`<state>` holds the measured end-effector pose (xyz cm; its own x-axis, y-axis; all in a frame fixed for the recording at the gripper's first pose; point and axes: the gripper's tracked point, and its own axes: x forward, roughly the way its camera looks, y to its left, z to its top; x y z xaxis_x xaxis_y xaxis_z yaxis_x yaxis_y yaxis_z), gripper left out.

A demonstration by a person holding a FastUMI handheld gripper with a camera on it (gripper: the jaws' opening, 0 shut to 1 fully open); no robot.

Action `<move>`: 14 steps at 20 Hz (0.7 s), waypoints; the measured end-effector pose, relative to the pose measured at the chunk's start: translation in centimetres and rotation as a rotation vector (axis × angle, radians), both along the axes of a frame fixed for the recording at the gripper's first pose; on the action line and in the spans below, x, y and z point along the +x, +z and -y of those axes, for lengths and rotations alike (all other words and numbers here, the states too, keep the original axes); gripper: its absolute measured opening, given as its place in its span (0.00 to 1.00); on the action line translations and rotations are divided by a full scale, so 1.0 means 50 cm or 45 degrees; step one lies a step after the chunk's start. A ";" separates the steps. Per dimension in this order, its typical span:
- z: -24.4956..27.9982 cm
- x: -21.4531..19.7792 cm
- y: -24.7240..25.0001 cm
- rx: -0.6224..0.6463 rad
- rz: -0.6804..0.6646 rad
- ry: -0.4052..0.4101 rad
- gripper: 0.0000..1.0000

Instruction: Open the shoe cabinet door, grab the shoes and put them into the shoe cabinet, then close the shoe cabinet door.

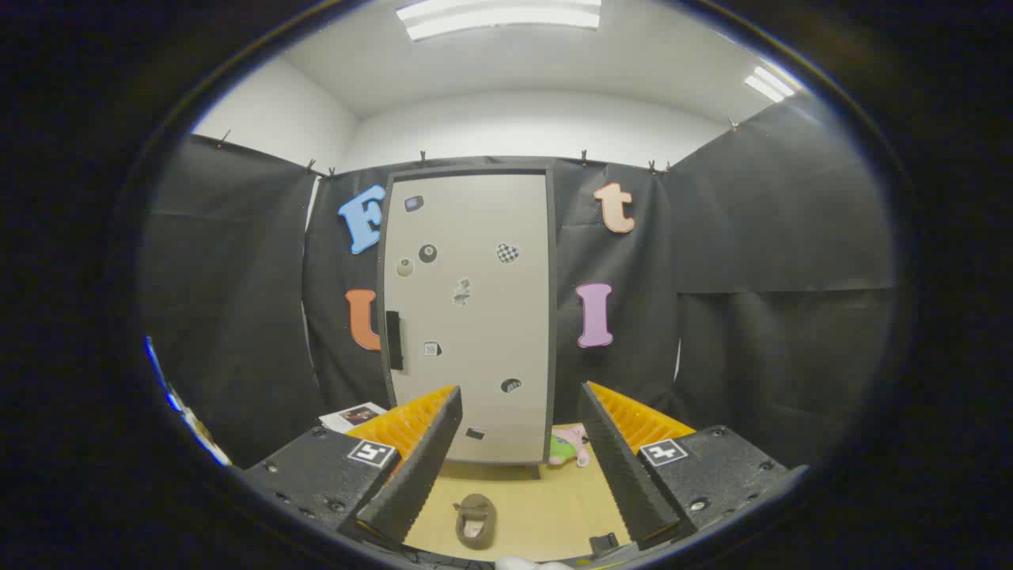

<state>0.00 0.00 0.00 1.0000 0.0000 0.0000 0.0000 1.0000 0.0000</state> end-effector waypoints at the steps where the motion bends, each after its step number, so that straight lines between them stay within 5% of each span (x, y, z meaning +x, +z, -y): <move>1: -0.006 0.001 -0.004 0.001 -0.002 0.003 0.97; 14: -0.039 0.018 -0.010 -0.011 -0.029 -0.016 0.97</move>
<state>0.89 1.96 -0.48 0.9997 -0.0126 -0.0223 0.0124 0.9999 -0.0089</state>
